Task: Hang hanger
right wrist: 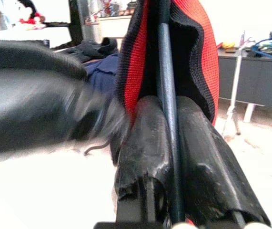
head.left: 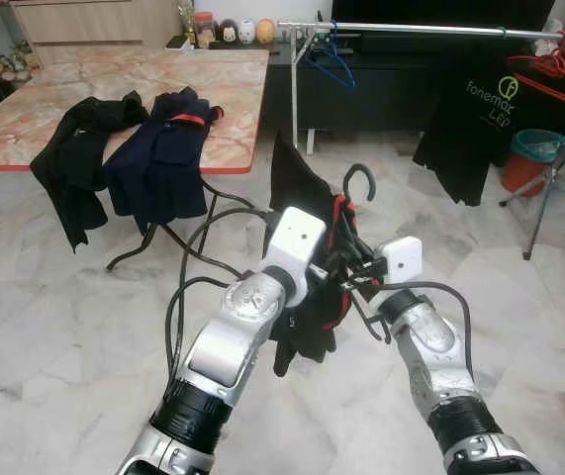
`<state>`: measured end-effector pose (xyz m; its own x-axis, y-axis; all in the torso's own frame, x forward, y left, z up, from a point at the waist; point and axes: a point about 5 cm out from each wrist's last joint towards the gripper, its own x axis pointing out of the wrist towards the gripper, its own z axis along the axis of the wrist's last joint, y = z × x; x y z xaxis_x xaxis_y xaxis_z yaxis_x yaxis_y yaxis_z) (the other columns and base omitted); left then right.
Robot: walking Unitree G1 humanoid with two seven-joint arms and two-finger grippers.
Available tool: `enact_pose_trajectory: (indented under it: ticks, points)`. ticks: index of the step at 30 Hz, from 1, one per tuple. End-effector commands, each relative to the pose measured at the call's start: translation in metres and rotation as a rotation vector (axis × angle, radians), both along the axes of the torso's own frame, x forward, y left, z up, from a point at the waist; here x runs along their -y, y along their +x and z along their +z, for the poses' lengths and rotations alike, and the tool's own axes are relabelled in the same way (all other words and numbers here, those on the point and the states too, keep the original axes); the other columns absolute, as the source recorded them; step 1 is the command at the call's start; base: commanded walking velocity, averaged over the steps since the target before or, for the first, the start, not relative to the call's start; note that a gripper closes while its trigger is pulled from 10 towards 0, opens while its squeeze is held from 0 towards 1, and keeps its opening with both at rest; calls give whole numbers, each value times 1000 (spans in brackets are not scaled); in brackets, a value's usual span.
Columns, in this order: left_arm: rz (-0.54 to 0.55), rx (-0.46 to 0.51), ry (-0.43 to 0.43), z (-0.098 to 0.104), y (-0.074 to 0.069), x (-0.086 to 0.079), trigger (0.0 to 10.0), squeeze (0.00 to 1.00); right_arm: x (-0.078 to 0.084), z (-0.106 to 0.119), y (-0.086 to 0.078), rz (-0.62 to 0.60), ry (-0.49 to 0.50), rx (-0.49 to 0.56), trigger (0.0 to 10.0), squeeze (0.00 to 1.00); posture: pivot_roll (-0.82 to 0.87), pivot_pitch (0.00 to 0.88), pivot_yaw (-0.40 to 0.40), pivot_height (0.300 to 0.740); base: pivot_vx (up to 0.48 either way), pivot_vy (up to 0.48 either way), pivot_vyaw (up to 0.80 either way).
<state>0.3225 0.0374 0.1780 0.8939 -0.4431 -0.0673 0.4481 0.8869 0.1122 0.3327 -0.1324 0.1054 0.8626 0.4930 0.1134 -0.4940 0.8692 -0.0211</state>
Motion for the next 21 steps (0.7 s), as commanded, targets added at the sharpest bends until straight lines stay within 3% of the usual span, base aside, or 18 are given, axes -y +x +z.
enact_pose_trajectory:
  ticks: [1, 6, 14, 17, 21]
  points:
    - [72, 9, 21, 3, 7, -11, 10000, 0, -5, 11, 1, 30, 14, 52, 0, 0, 106, 0, 20, 740, 0, 0, 0]
    - [160, -6, 34, -2, 12, -19, 10000, 0, -6, 11, 0, 62, 18, 46, 0, 0, 103, 0, 22, 740, 0, 0, 0]
    - [173, -12, 34, -3, 13, -21, 10000, 0, -6, 10, -2, 78, 21, 43, 0, 0, 105, 0, 23, 740, 0, 0, 0]
    - [50, 80, 70, 1, 9, -16, 10000, 0, -7, 9, -3, 103, 23, 34, 0, 0, 102, 0, 23, 740, 0, 0, 0]
    - [72, 115, 106, 1, 11, -33, 10000, 0, -3, 6, -5, 119, -14, 22, 0, 0, 103, 0, 23, 740, 0, 0, 0]
